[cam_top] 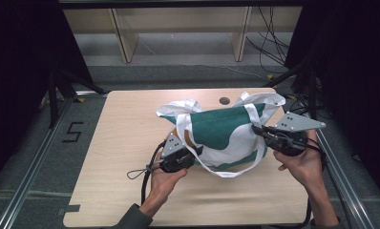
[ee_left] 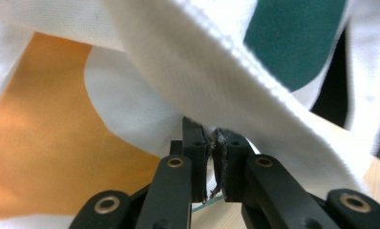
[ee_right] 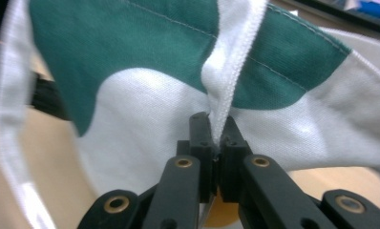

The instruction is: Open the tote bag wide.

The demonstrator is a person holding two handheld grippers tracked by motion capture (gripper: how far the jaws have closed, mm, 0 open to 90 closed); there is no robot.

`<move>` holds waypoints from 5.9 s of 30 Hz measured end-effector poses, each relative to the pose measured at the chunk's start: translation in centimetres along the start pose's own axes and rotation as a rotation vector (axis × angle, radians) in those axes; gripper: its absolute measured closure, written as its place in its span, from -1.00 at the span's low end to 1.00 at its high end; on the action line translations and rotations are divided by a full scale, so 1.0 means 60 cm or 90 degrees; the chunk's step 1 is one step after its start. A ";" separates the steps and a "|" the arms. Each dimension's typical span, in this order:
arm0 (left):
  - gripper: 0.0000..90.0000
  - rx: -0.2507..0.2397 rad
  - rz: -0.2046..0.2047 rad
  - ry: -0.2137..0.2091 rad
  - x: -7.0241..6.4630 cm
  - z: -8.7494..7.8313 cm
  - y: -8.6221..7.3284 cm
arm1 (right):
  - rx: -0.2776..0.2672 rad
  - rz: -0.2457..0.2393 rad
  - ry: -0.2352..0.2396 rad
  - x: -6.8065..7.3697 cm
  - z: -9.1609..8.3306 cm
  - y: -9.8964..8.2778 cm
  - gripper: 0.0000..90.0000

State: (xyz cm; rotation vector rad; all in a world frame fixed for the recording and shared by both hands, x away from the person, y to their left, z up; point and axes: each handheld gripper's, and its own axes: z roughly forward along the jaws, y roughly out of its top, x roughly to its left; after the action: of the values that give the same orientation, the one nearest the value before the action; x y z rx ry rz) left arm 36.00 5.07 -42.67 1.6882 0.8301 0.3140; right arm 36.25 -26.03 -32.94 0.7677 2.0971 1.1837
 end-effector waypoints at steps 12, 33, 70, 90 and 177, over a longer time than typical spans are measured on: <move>0.86 0.003 0.063 0.039 -0.005 0.026 -0.006 | 0.006 -0.083 0.005 0.033 -0.025 -0.010 0.96; 0.87 0.027 0.077 0.067 0.026 0.059 -0.031 | 0.138 -0.061 0.091 0.055 0.085 -0.102 0.97; 0.89 -0.003 0.115 0.065 0.019 0.042 -0.016 | -0.040 -0.049 0.066 -0.010 0.048 0.093 0.18; 0.85 -0.002 -0.016 0.063 0.009 0.082 -0.021 | 0.048 -0.210 0.177 0.047 0.068 0.092 0.96; 0.83 0.141 0.056 0.119 0.162 0.085 -0.061 | 0.236 0.023 -0.082 -0.114 0.140 -0.209 0.96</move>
State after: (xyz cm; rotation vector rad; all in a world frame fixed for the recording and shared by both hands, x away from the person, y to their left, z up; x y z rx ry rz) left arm 44.67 8.08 -49.69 1.9271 0.9584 0.4590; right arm 44.52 -32.01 -45.98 1.0216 2.2277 0.7456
